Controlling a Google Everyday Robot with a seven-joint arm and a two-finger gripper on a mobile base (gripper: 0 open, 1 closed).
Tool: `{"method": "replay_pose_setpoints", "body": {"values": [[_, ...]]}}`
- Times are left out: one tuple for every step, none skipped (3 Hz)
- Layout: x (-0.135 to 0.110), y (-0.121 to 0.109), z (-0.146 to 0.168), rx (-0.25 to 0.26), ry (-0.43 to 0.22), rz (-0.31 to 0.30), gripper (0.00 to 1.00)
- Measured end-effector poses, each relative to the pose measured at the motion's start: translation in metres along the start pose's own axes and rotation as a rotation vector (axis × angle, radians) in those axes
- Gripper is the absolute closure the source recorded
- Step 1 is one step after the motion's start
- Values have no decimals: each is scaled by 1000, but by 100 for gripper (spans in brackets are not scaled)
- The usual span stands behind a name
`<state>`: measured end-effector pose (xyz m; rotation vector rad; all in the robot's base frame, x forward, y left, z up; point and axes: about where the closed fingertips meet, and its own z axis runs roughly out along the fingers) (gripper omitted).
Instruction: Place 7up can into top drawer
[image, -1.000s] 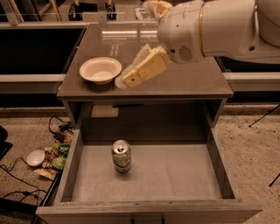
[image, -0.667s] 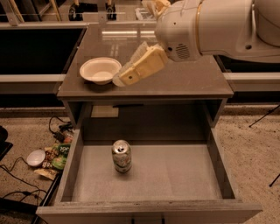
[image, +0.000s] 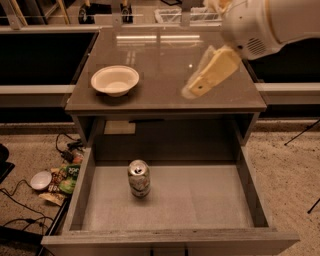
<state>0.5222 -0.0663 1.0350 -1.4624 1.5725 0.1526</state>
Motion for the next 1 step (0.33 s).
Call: {"method": "replay_pose_setpoints", "body": {"values": [[45, -29, -24, 8, 159, 9, 0]]}}
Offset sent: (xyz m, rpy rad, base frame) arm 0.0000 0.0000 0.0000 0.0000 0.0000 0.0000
